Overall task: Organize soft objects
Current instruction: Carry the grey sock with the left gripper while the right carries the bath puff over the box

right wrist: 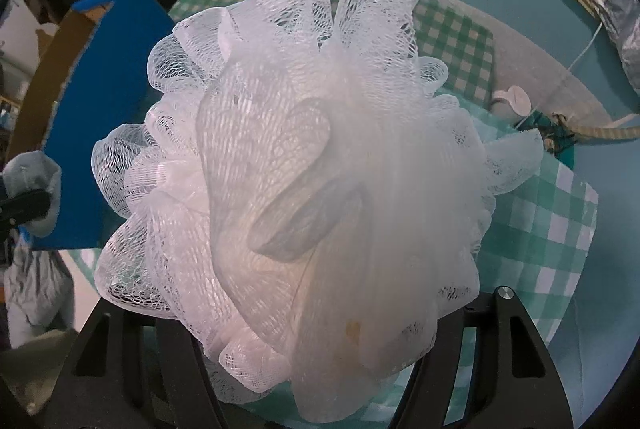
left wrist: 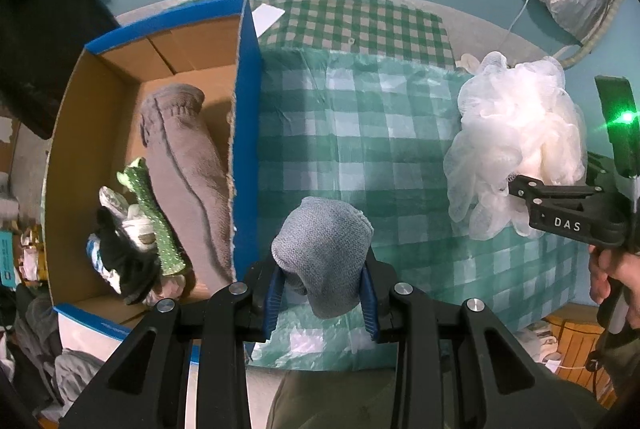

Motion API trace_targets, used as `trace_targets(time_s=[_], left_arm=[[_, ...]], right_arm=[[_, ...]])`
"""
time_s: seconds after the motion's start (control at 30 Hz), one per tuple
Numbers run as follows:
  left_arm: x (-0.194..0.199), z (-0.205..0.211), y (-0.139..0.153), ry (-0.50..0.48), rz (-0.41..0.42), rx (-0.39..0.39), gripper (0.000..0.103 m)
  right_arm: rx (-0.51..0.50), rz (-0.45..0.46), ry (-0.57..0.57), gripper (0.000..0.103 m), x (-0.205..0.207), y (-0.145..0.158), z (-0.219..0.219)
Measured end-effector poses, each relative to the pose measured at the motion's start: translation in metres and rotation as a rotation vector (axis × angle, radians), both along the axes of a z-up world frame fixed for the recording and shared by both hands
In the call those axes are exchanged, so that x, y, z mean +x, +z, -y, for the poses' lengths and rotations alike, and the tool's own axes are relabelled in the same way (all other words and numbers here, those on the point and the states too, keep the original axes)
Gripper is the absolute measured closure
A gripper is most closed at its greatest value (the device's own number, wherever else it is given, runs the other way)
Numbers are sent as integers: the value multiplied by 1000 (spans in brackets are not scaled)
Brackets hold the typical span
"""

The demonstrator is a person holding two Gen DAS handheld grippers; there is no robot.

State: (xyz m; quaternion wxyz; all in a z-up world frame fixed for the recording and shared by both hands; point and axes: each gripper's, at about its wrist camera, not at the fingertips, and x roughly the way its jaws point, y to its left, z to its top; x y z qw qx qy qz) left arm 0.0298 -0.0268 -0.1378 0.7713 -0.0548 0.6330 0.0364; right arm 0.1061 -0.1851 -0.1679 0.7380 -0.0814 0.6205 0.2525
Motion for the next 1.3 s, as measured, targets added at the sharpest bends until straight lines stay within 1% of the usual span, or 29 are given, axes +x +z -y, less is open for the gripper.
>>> trace_targets(time_s=[0.17, 0.37, 0.67, 0.83, 0.87, 0.9, 1.07, 1.23, 1.3], left_arm=[[-2, -7, 14, 23, 26, -7, 70], [-7, -17, 32, 48, 60, -7, 70], [-14, -38, 44, 87, 83, 3, 70], [-19, -54, 49, 112, 93, 10, 70], [-20, -57, 50, 117, 95, 13, 70], [-20, -60, 50, 121, 95, 14, 70], [-24, -77, 49, 146, 92, 17, 70], [-28, -95, 47, 176, 89, 18, 70], [-30, -102, 46, 189, 88, 20, 70]], right_arm=[[39, 28, 0, 35, -7, 22, -2], [68, 69, 32, 35, -11, 52, -11], [118, 107, 60, 35, -9, 83, -24], [138, 121, 92, 35, -3, 89, -25], [140, 123, 98, 35, 8, 82, -35], [145, 126, 108, 35, 10, 82, -38], [167, 132, 142, 35, 8, 86, -55], [186, 142, 184, 35, 9, 93, -88], [189, 145, 199, 35, 7, 94, -95]])
